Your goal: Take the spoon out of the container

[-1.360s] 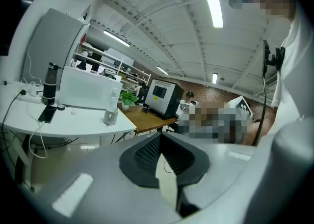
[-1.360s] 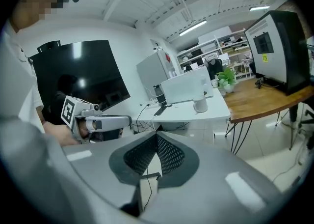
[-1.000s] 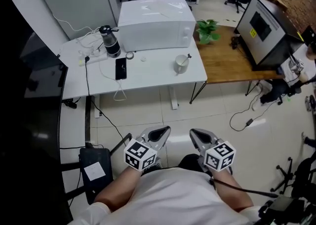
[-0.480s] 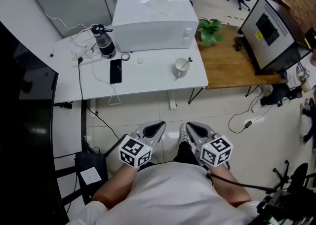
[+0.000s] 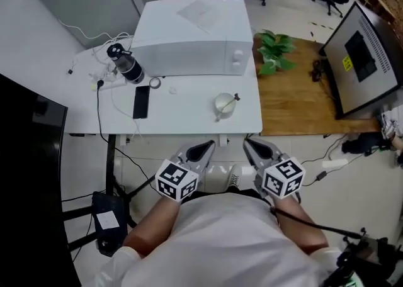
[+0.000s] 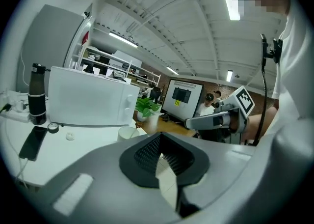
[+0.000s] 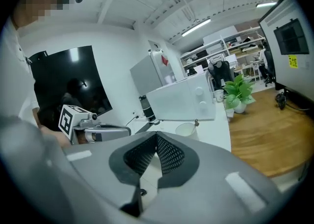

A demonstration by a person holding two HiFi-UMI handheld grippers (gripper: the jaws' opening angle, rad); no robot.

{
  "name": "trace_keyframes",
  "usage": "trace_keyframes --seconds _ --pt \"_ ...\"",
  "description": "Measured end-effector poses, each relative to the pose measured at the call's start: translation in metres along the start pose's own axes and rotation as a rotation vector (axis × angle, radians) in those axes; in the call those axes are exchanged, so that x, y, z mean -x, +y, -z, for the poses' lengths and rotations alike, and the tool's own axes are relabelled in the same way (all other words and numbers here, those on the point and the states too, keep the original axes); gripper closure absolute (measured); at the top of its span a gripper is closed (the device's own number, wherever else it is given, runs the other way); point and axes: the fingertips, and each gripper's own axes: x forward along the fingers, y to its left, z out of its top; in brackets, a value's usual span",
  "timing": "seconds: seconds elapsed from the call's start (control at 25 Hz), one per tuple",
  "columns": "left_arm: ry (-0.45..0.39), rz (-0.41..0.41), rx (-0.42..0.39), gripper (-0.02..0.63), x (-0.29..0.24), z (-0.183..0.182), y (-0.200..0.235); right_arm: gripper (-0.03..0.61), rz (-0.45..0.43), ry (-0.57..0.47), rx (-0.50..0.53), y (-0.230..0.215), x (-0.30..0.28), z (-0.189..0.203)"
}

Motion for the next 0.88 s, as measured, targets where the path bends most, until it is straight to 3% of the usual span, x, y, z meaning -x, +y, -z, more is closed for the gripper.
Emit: trace_keyframes --seconds 0.16,0.4,0.88 --pt "-0.007 -0.029 -0.024 0.609 -0.035 -0.016 0.001 0.571 -0.057 0.016 0.025 -0.026 -0.012 -0.014" --pt "0.009 -0.042 -0.026 0.609 -0.044 -0.027 0.017 0.563 -0.086 0.019 0.007 -0.042 -0.031 -0.022" --pt "0.080 0.100 -0.039 0.609 -0.053 -0.019 0.055 0.551 0.055 0.031 -0.041 -0.055 -0.069 -0.021"
